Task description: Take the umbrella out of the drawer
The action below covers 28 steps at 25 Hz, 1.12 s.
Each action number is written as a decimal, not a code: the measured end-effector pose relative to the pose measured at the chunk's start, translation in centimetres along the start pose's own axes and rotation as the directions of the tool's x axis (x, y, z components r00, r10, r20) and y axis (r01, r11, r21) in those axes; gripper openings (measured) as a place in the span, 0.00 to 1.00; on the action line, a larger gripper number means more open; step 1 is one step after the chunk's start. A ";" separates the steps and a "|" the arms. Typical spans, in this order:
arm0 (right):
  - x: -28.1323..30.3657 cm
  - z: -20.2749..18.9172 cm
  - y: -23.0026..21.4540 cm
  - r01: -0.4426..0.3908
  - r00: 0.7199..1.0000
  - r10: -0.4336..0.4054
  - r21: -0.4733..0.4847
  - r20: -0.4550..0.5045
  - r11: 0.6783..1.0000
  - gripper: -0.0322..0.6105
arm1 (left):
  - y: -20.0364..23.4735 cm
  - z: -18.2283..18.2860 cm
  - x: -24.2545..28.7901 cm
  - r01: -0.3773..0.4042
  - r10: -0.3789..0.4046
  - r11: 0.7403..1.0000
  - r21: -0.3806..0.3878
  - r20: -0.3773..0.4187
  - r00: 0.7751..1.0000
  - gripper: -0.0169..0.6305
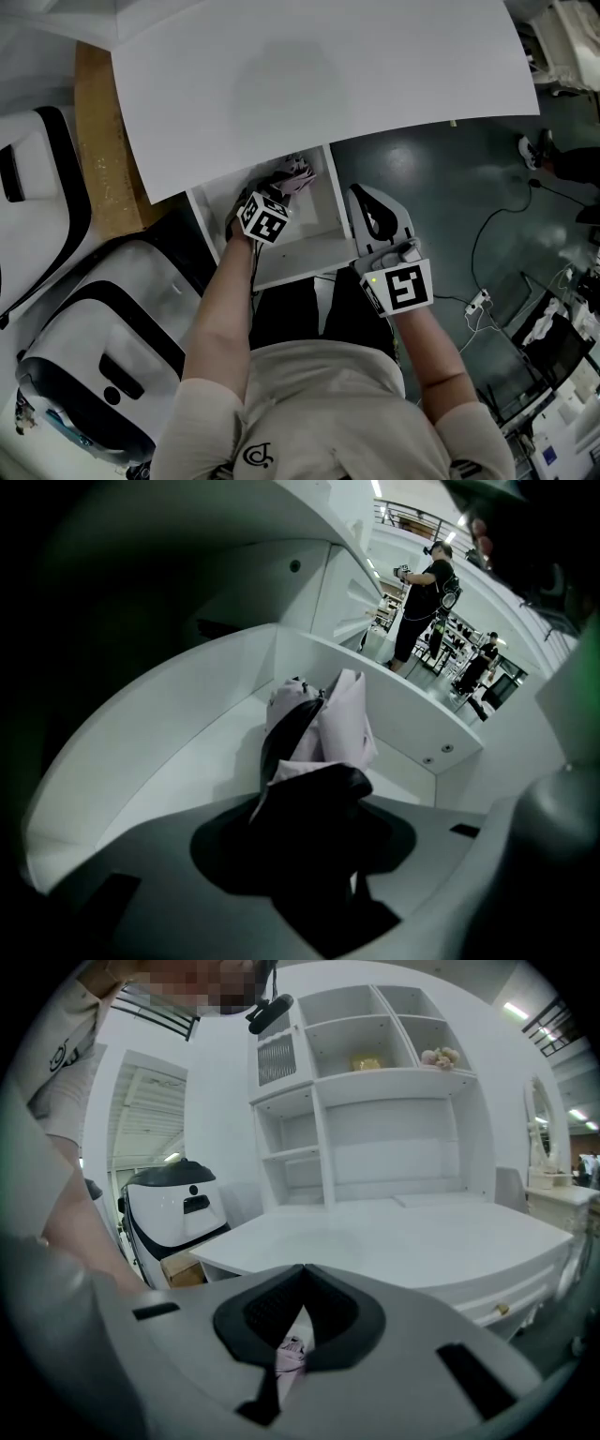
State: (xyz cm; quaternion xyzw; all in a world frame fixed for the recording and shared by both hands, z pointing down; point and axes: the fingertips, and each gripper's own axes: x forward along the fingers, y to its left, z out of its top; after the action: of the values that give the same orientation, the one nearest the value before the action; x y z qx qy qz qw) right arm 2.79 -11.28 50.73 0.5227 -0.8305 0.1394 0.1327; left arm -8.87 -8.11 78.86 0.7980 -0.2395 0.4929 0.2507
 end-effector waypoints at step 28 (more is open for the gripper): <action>-2.9 11.9 5.1 -0.083 0.982 0.102 -0.120 0.160 0.989 0.06 | -1.4 11.4 -26.1 -0.116 0.107 0.993 -0.018 0.540 0.835 0.36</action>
State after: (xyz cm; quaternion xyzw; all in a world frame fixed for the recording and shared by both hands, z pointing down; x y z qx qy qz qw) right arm -1.49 -11.14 38.16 0.4851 -0.8686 0.0544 0.0856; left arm -10.81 -10.81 50.55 0.8910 -0.3426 0.2641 0.1380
